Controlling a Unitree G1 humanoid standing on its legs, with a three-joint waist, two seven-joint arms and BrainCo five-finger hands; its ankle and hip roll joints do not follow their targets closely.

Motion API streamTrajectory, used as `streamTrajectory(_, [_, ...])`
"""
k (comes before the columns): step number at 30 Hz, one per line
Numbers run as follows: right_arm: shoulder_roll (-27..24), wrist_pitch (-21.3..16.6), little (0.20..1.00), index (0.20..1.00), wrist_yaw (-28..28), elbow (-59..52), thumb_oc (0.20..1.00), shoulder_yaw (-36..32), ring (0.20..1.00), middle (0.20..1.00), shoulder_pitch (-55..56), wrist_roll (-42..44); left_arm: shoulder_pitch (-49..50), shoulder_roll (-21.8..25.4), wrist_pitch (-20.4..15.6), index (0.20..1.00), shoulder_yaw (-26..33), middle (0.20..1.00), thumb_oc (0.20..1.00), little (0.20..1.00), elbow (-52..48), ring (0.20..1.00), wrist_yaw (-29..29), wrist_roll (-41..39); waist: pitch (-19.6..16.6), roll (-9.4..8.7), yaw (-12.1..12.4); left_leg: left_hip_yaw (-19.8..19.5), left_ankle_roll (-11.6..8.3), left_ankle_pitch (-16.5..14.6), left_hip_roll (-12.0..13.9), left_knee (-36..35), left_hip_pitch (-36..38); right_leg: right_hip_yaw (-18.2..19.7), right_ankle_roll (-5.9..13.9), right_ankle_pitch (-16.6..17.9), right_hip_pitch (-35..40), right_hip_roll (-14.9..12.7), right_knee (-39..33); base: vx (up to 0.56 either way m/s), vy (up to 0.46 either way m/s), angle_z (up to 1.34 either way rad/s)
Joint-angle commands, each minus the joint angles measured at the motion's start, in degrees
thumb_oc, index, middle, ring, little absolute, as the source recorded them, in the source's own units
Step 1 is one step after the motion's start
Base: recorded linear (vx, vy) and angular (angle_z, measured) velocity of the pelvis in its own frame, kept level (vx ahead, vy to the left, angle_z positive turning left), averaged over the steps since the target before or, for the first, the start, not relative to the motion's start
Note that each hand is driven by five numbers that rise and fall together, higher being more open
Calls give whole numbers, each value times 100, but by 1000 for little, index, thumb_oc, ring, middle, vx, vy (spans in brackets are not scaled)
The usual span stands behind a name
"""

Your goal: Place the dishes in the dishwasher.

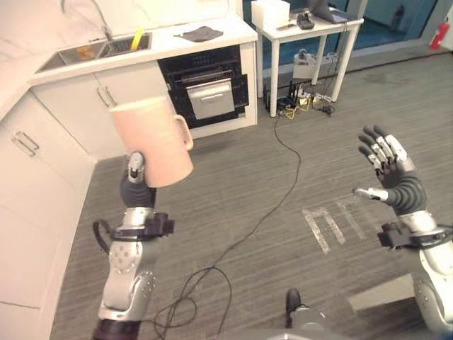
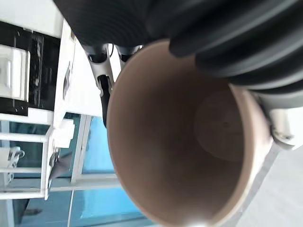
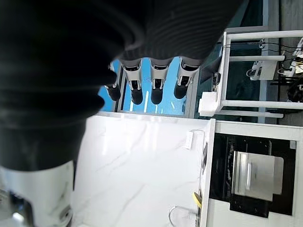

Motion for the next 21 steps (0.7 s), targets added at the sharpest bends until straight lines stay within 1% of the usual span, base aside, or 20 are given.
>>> streamTrajectory(1, [-77, -385, 1000, 1000, -18, -435, 1000, -172, 1000, 1000, -138, 271, -249, 380, -318, 200, 443, 200, 200, 200, -429, 200, 88, 9, -181, -387, -100, 129, -192, 784, -230, 795, 140, 78, 278, 342, 131, -58, -687, 545, -547, -34])
streamTrajectory(2, [-115, -338, 1000, 1000, 76, -454, 1000, -175, 1000, 1000, -121, 461, -205, 344, -345, 200, 425, 200, 200, 200, -412, 200, 142, 106, -182, -493, -63, 174, -323, 1159, -77, 1696, -199, 190, 109, 179, 374, 86, -751, 621, -634, -67])
streamTrajectory(3, [-157, -367, 1000, 1000, 172, -449, 1000, -127, 1000, 1000, -88, 396, -151, 291, -427, 200, 380, 200, 200, 200, -350, 200, 133, 77, -124, -651, 29, 107, -343, 1276, -54, 2934, -791, 407, -85, 25, 616, 166, -763, 544, -540, -83])
streamTrajectory(4, [-167, -363, 1000, 1000, 176, -447, 1000, -122, 1000, 1000, -86, 374, -139, 276, -444, 200, 377, 200, 200, 200, -341, 200, 113, 57, -107, -697, 59, 76, -319, 1262, -80, 3215, -949, 451, -116, 5, 679, 155, -768, 384, -377, -103])
streamTrajectory(5, [-174, -350, 1000, 1000, 148, -447, 1000, -122, 1000, 1000, -91, 331, -125, 251, -463, 200, 375, 200, 200, 200, -327, 200, 45, -6, -47, -802, 142, 8, -235, 1186, -120, 3693, -1380, 530, -159, -27, 820, 105, -783, 250, -210, -81])
streamTrajectory(6, [-185, -331, 1000, 1000, 14, -411, 1000, -120, 1000, 1000, -149, 284, -162, 214, -434, 200, 390, 200, 200, 200, -288, 200, -149, -125, 66, -914, 291, -90, -10, 836, -224, 4111, -2102, 598, -173, -94, 1001, 73, -794, 331, -176, -54])
streamTrajectory(7, [-201, -338, 1000, 1000, -77, -329, 1000, -79, 1000, 1000, -243, 294, -175, 187, -418, 200, 401, 200, 200, 200, -275, 200, -270, -124, 96, -941, 356, 41, 117, 664, -323, 3752, -2303, 673, -137, -182, 1080, 95, -794, 358, -81, -29])
streamTrajectory(8, [-205, -316, 1000, 1000, -112, -305, 1000, -62, 1000, 1000, -293, 312, -160, 188, -405, 200, 407, 200, 200, 200, -289, 200, -300, -130, 103, -905, 377, 167, 137, 645, -320, 3315, -2293, 722, -98, -257, 1136, 137, -794, 478, 115, -13])
streamTrajectory(9, [-166, -282, 1000, 1000, -111, -255, 1000, -11, 1000, 1000, -359, 235, -152, 242, -400, 200, 441, 200, 200, 200, -280, 200, -261, -252, 104, -754, 388, 411, 102, 779, -278, 1997, -2173, 839, 13, -382, 1232, 191, -794, 453, 189, -20])
streamTrajectory(10, [-136, -269, 1000, 1000, -103, -252, 1000, 13, 1000, 1000, -358, 177, -161, 259, -416, 200, 448, 200, 200, 200, -247, 200, -240, -319, 110, -700, 397, 474, 73, 873, -254, 1405, -2114, 873, 67, -428, 1282, 190, -794, 507, 286, -29])
streamTrajectory(11, [-94, -269, 1000, 1000, -88, -254, 1000, 46, 1000, 1000, -313, 59, -174, 265, -466, 200, 439, 200, 200, 200, -177, 200, -205, -371, 99, -626, 399, 511, 15, 1055, -230, 560, -1996, 923, 141, -502, 1356, 170, -794, 413, 279, -56])
streamTrajectory(13, [-51, -314, 1000, 1000, -85, -214, 1000, 78, 1000, 1000, -262, -151, -200, 250, -584, 200, 388, 200, 200, 200, -72, 200, -85, -230, 69, -543, 417, 518, -98, 1308, -161, -454, -1884, 938, 236, -623, 1506, 141, -794, 384, 274, -81])
streamTrajectory(14, [-68, -350, 1000, 1000, -66, -188, 1000, 56, 1000, 1000, -233, -163, -183, 242, -645, 200, 378, 200, 200, 200, -36, 200, -73, -167, 52, -520, 430, 532, -159, 1454, -79, -652, -1897, 959, 262, -698, 1618, 139, -794, 372, 277, -64])
streamTrajectory(15, [-136, -404, 1000, 1000, -8, -155, 1000, -57, 1000, 1000, -170, -10, -137, 217, -714, 200, 379, 200, 200, 200, 33, 200, -172, -259, 9, -494, 424, 730, -257, 1587, 60, -701, -1967, 870, 293, -789, 1760, 126, -794, 409, 308, -34])
streamTrajectory(16, [-214, -423, 1000, 1000, 48, -131, 1000, -197, 1000, 1000, -116, 145, -108, 211, -762, 200, 416, 200, 200, 200, 93, 200, -275, -326, -35, -486, 419, 879, -269, 1622, 129, -692, -1983, 776, 320, -857, 1858, 96, -794, 296, 221, -14])
streamTrajectory(17, [-214, -423, 1000, 1000, 48, -131, 1000, -197, 1000, 1000, -116, 145, -108, 211, -762, 200, 416, 200, 200, 200, 93, 200, -275, -326, -35, -486, 419, 879, -269, 1622, 129, -692, -1983, 776, 320, -857, 1858, 96, -794, 317, 323, -21])
streamTrajectory(18, [-305, -404, 1000, 1000, 134, -121, 1000, -327, 1000, 1000, -89, 327, -110, 233, -821, 200, 440, 200, 200, 200, 146, 200, -268, -353, -93, -480, 407, 978, -222, 1472, 88, -702, -1930, 689, 369, -877, 1945, -4, -794, 290, 355, -20])
streamTrajectory(21, [-247, -379, 1000, 1000, 214, -173, 1000, -395, 1000, 1000, -24, 367, -239, 278, -778, 200, 468, 200, 200, 200, 190, 200, -137, -368, -166, -484, 390, 996, -43, 1257, -127, -702, -1806, 562, 508, -804, 2060, -201, -760, 300, 384, 16])
